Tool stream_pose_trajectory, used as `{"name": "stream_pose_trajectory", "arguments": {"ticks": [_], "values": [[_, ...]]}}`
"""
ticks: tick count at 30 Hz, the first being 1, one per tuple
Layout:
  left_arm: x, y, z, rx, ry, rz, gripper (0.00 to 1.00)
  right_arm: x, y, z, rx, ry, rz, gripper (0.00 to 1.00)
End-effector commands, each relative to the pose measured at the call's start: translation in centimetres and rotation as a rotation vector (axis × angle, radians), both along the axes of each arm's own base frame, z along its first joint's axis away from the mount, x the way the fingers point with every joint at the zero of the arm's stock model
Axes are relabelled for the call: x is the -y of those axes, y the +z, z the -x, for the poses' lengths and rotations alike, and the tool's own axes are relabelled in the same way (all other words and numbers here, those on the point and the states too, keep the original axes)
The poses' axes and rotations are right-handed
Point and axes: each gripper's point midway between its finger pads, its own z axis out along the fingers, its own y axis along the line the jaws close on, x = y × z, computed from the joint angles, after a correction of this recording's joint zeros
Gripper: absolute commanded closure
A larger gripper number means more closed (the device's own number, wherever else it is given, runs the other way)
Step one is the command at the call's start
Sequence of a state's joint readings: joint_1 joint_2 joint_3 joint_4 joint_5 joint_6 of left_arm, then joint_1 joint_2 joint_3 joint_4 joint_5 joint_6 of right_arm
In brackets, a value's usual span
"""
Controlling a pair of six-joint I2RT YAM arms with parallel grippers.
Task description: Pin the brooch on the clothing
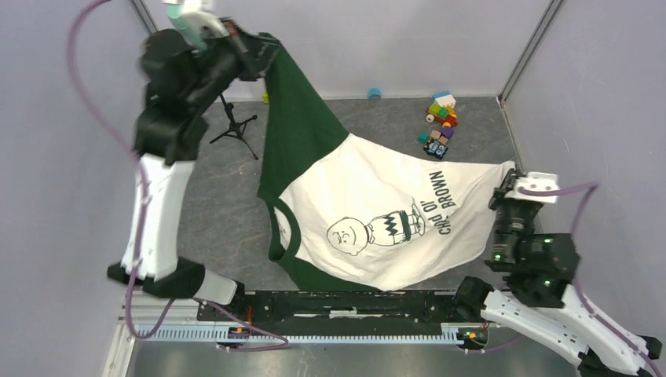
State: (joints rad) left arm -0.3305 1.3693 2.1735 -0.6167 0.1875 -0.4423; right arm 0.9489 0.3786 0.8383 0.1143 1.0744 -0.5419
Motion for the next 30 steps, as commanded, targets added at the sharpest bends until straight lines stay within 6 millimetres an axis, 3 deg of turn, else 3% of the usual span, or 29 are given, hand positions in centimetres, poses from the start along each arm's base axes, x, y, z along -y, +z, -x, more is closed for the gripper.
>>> {"name": "stream_pose_trajectory", "arguments": {"ticks": [1,2,3,5,6,8,9,10,12,16,19,22,25,28,30], "values": [[4.6,-10.2,-9.7,-0.166,-0.092,-0.143,0.98,3.8,-4.2,1.3,-0.056,-0.244,-0.172,1.00],[5.9,-12.5,-11.3,-0.195,-0.129,-0.152,0.97,3.8,-5.9,1.3,-0.076,-0.271,-0.197,1.00],[7.4,-14.9,-12.1,-0.228,-0.184,-0.166,0.88,3.9,-7.6,1.4,-0.100,-0.300,-0.219,1.00],[10.2,-20.1,-13.7,-0.307,-0.244,-0.228,0.50,4.0,-11.2,1.6,-0.136,-0.348,-0.260,0.95],[11.3,-22.8,-14.3,-0.351,-0.249,-0.274,0.41,4.1,-13.0,1.7,-0.157,-0.372,-0.261,0.84],[12.7,-27.1,-14.7,-0.421,-0.220,-0.369,0.17,4.0,-15.7,1.7,-0.172,-0.404,-0.281,0.42],[13.2,-28.8,-14.6,-0.449,-0.203,-0.409,0.10,3.9,-16.5,1.7,-0.180,-0.413,-0.263,0.23],[13.8,-29.7,-14.1,-0.461,-0.200,-0.432,0.05,3.7,-16.7,1.5,-0.170,-0.399,-0.275,0.14],[13.9,-31.3,-13.2,-0.483,-0.175,-0.451,0.01,3.1,-15.9,1.1,-0.161,-0.353,-0.270,0.02],[12.3,-32.4,-10.8,-0.511,-0.120,-0.377,0.00,1.2,-14.2,-0.2,-0.165,-0.240,-0.208,0.02],[11.3,-33.7,-8.1,-0.535,-0.123,-0.311,0.00,-1.1,-14.5,-1.4,-0.228,-0.159,-0.106,0.02],[9.9,-37.8,-4.9,-0.636,-0.124,-0.287,0.00,-3.6,-15.2,-2.4,-0.300,-0.083,-0.040,0.02],[8.1,-43.3,-1.8,-0.771,-0.101,-0.300,0.00,-6.8,-16.5,-3.5,-0.366,0.035,-0.002,0.02],[6.4,-47.7,1.1,-0.874,-0.066,-0.292,0.00,-11.1,-19.1,-4.3,-0.443,0.198,0.003,0.02],[5.8,-49.5,2.9,-0.916,-0.067,-0.280,0.00,-13.4,-21.2,-4.6,-0.488,0.280,0.005,0.02]]}}
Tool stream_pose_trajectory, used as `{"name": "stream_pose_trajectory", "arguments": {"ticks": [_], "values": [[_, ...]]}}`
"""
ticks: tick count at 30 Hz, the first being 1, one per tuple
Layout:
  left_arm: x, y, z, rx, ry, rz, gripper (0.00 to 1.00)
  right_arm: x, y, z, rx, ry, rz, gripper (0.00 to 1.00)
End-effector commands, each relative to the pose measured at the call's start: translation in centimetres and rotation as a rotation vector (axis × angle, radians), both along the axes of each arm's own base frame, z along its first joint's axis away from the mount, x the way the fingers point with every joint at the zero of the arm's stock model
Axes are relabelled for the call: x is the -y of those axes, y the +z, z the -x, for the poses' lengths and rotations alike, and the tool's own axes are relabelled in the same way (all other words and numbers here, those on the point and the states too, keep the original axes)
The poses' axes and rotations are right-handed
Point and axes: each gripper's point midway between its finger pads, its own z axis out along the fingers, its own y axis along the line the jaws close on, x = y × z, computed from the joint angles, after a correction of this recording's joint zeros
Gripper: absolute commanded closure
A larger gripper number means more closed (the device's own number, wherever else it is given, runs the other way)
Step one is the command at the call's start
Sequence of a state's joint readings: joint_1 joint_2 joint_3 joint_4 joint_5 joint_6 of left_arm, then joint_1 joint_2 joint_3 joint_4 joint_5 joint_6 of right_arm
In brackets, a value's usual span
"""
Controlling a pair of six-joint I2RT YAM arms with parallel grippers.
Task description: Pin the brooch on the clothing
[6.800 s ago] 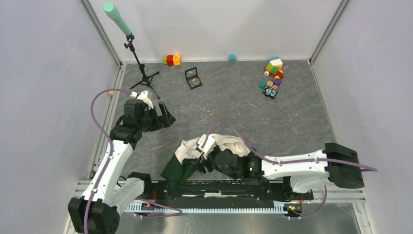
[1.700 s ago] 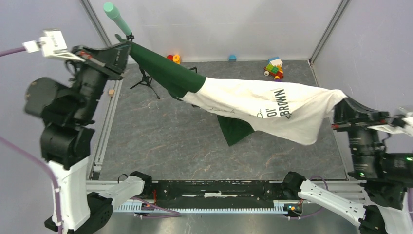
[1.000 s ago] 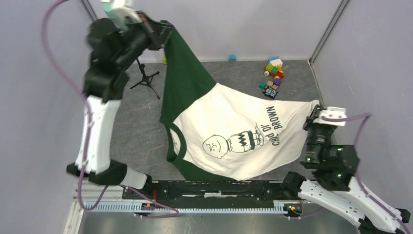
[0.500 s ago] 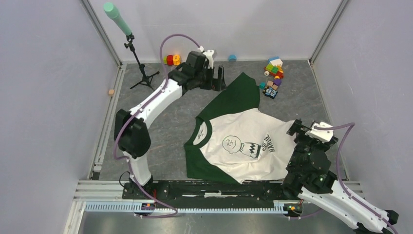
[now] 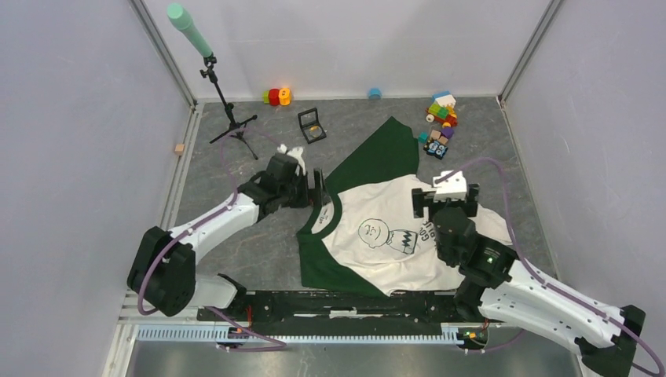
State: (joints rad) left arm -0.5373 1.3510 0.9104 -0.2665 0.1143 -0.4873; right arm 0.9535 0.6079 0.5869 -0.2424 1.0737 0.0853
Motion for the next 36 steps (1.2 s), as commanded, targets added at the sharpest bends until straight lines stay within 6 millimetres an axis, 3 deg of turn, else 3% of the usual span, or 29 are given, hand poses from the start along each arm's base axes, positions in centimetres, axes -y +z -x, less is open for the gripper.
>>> {"name": "stream_pose_trajectory", "arguments": {"ticks": [1,6,11,23,29,36], "values": [[-1.1,-3.4,3.0,-0.090,0.082,0.044,0.00,-6.0,-4.2,-0.5,-0.122,0.225,-0.095,0.02],[-2.3,-4.7,5.9,-0.128,0.106,0.059,0.00,-9.3,-8.7,-2.5,-0.236,0.368,-0.148,0.02],[-2.8,-4.4,7.1,-0.112,0.131,0.105,0.00,-12.2,-11.0,-4.5,-0.302,0.511,-0.228,0.03],[0.8,-2.3,8.6,-0.067,-0.028,0.237,0.00,-12.5,-17.1,-10.0,-0.472,0.484,-0.199,0.20],[2.2,-3.3,9.0,-0.079,-0.060,0.306,0.00,-13.2,-20.1,-12.0,-0.537,0.484,-0.201,0.23],[2.7,-5.6,9.1,-0.128,-0.078,0.288,0.00,-15.1,-21.4,-15.2,-0.562,0.503,-0.187,0.23]]}}
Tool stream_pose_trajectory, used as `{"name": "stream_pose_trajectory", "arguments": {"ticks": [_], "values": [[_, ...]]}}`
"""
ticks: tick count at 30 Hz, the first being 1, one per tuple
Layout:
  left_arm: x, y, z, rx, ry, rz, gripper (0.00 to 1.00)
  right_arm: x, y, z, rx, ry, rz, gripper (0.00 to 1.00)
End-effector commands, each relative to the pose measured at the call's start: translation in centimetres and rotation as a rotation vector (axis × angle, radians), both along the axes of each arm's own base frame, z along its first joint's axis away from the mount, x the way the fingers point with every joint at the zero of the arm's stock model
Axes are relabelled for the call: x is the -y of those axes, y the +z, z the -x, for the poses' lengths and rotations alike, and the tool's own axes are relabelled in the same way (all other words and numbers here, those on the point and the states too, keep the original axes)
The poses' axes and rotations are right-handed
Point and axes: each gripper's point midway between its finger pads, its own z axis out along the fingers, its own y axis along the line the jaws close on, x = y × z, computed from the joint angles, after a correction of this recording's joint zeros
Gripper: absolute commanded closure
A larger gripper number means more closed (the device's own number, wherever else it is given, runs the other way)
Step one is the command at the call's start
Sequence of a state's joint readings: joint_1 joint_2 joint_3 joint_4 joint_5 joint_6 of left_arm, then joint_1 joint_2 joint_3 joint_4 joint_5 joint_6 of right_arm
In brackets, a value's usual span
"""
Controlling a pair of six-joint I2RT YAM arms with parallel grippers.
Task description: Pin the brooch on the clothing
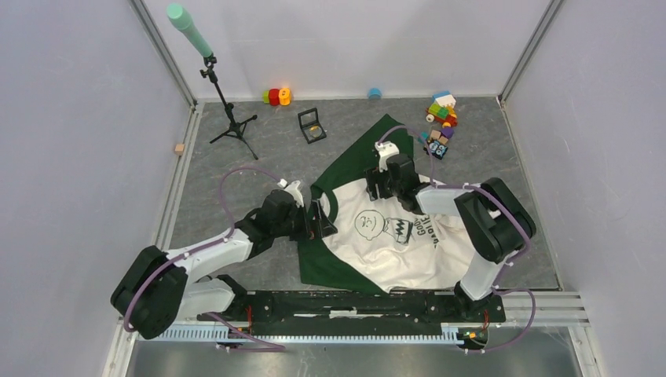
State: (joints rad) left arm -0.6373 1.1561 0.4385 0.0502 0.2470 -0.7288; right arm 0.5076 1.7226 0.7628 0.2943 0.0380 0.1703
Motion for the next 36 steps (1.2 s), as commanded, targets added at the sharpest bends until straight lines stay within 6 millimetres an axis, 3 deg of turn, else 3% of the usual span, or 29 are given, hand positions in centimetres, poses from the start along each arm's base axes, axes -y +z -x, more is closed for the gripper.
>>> {"name": "stream_pose_trajectory", "arguments": {"ticks": [1,6,8,11,14,17,22,25,27,31,36], "values": [[1.5,0.9,-0.7,0.026,-0.020,0.068,0.00,-1.9,0.1,-2.5,0.014,0.036,-0.016,0.23],[1.4,1.2,-1.8,0.068,-0.012,0.033,0.00,-3.3,0.2,-4.4,0.009,0.072,-0.004,0.21],[1.7,1.8,-2.4,0.091,-0.014,0.035,0.00,-3.7,1.5,-4.9,0.025,0.094,-0.004,0.17],[2.5,2.4,-3.1,0.102,-0.028,0.048,0.00,-3.6,5.4,-5.5,0.077,0.095,0.001,0.08],[3.1,1.8,-3.4,0.073,-0.041,0.045,0.00,-1.3,9.8,-5.0,0.140,0.021,0.025,0.02],[3.3,1.2,-3.4,0.064,-0.042,0.047,0.00,3.5,11.4,-2.8,0.128,-0.119,0.047,0.02],[3.6,0.8,-3.2,0.093,-0.057,0.042,0.00,13.7,8.8,2.5,0.023,-0.382,0.049,0.02],[4.1,1.0,-3.6,0.121,-0.057,0.049,0.00,17.8,8.2,5.5,0.008,-0.478,0.071,0.02],[4.6,1.1,-3.9,0.126,-0.060,0.059,0.00,18.7,8.2,7.0,0.004,-0.501,0.071,0.02],[5.1,0.9,-4.1,0.118,-0.071,0.066,0.00,17.9,7.8,9.0,-0.010,-0.501,-0.007,0.02],[5.1,0.2,-4.5,0.142,-0.077,0.048,0.00,17.5,6.0,9.8,-0.027,-0.504,-0.045,0.13]]}}
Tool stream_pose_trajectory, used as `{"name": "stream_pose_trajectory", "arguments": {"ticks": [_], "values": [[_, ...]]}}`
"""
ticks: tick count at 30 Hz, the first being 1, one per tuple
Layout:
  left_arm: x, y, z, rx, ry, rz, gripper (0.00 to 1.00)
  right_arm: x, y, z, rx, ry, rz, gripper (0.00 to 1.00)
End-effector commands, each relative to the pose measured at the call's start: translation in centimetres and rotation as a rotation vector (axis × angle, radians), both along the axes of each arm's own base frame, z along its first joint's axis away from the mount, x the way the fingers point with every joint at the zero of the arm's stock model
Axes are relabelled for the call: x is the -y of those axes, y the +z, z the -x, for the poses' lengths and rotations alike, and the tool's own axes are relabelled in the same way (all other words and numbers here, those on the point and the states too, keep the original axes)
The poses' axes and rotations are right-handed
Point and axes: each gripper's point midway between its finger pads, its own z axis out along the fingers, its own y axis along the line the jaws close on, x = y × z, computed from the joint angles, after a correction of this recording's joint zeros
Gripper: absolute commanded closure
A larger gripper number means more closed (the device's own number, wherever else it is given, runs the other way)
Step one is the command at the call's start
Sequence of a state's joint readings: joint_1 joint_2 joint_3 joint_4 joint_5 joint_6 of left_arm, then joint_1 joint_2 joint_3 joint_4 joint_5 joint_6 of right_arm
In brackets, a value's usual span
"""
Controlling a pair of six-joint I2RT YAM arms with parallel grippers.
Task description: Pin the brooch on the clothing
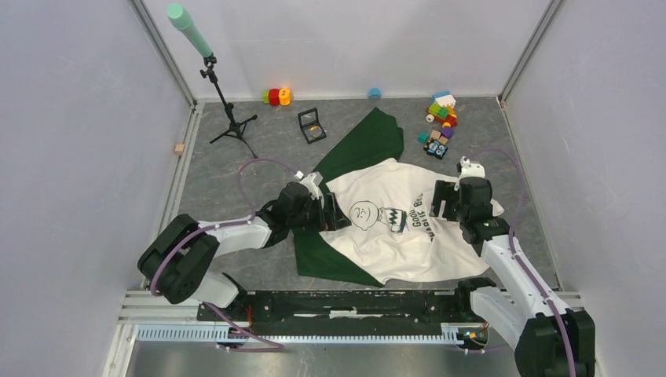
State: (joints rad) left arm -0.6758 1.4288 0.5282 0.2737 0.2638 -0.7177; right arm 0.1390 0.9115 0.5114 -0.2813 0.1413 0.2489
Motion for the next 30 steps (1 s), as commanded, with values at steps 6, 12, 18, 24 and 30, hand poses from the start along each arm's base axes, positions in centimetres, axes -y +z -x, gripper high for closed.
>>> {"name": "stream_pose_trajectory", "arguments": {"ticks": [6,12,18,24,30], "values": [[0.7,-0.9,-2.6,0.096,0.016,-0.024,0.00,0.1,-3.2,0.3,-0.065,-0.025,-0.002,0.54],[-1.8,-3.5,-2.1,0.046,0.101,-0.115,0.00,7.0,0.1,0.6,0.008,-0.284,0.290,0.82],[-4.6,-5.7,-1.1,-0.008,0.161,-0.207,0.00,12.1,1.9,1.7,-0.010,-0.535,0.536,0.99],[-7.2,-6.2,-0.9,-0.019,0.237,-0.245,0.00,14.9,3.4,3.8,-0.052,-0.750,0.722,0.90],[-7.1,-3.5,-1.5,0.035,0.208,-0.254,0.00,13.3,4.8,2.2,0.043,-0.651,0.566,0.24]]}}
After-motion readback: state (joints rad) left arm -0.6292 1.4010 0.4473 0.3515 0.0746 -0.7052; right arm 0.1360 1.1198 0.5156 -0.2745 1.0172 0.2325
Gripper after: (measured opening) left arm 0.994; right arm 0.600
